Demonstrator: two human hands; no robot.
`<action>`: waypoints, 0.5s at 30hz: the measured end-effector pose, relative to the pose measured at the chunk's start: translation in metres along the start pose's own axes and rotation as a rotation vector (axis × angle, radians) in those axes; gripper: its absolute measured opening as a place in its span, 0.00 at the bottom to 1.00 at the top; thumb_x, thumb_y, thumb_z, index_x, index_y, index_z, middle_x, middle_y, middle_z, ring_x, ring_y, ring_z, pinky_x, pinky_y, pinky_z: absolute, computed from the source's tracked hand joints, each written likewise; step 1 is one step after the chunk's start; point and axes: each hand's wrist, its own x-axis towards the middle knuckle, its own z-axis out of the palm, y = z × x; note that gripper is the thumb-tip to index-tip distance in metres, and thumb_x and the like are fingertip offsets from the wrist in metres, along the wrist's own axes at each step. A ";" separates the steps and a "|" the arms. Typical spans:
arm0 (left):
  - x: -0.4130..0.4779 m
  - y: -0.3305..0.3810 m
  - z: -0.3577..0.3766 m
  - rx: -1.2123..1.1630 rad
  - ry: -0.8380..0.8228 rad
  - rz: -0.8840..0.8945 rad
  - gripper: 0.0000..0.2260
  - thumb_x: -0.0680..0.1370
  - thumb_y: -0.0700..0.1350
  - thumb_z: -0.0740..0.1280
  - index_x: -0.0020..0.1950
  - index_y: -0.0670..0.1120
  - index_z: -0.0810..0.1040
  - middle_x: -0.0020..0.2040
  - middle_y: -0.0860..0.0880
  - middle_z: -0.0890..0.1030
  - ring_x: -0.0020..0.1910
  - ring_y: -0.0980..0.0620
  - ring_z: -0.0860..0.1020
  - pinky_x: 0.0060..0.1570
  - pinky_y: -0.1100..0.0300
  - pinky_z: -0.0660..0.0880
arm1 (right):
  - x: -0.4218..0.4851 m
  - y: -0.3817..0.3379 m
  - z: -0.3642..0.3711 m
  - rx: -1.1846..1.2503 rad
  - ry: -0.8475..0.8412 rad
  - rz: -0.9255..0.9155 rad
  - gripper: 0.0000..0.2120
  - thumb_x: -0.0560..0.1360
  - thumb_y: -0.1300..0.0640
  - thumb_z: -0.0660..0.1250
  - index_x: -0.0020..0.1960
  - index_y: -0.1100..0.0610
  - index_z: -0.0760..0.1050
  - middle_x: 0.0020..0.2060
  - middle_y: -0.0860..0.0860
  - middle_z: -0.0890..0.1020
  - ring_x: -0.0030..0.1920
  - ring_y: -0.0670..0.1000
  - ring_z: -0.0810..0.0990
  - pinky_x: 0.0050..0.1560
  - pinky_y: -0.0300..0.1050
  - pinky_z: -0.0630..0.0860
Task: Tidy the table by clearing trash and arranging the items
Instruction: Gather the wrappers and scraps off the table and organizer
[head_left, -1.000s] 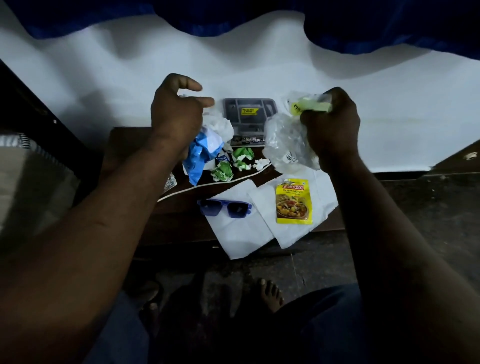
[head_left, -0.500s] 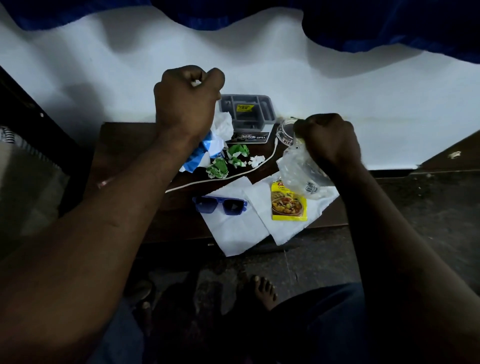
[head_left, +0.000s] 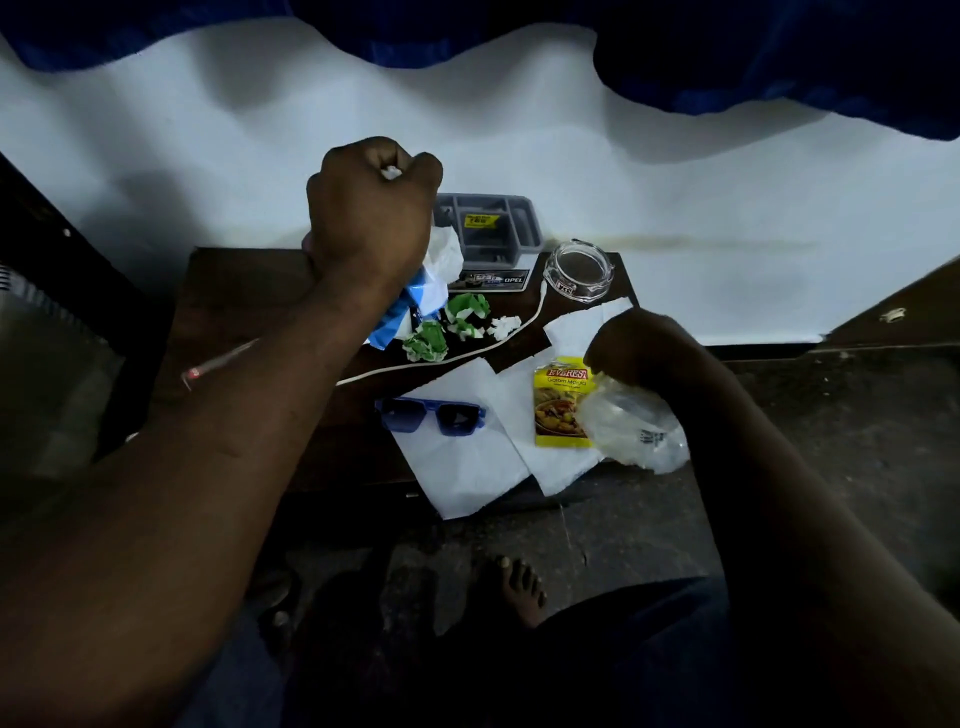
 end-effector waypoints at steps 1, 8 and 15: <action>0.001 -0.001 0.000 0.015 -0.001 -0.008 0.15 0.72 0.50 0.65 0.39 0.40 0.83 0.35 0.40 0.82 0.38 0.43 0.80 0.40 0.53 0.77 | 0.001 0.000 0.004 0.011 -0.019 0.000 0.08 0.75 0.52 0.64 0.41 0.54 0.79 0.35 0.51 0.75 0.51 0.60 0.82 0.38 0.46 0.69; 0.003 -0.011 0.000 0.087 -0.041 -0.015 0.12 0.71 0.51 0.66 0.38 0.45 0.85 0.32 0.49 0.82 0.35 0.51 0.80 0.36 0.63 0.72 | -0.005 -0.003 0.012 0.128 0.049 0.040 0.16 0.64 0.46 0.76 0.38 0.53 0.72 0.37 0.52 0.77 0.42 0.54 0.80 0.45 0.47 0.79; 0.008 -0.010 0.001 0.094 -0.035 0.001 0.13 0.72 0.49 0.67 0.38 0.41 0.84 0.34 0.43 0.82 0.36 0.47 0.80 0.37 0.62 0.72 | -0.010 -0.001 0.016 0.087 0.104 0.068 0.18 0.66 0.52 0.76 0.50 0.57 0.74 0.48 0.58 0.82 0.50 0.60 0.82 0.49 0.50 0.79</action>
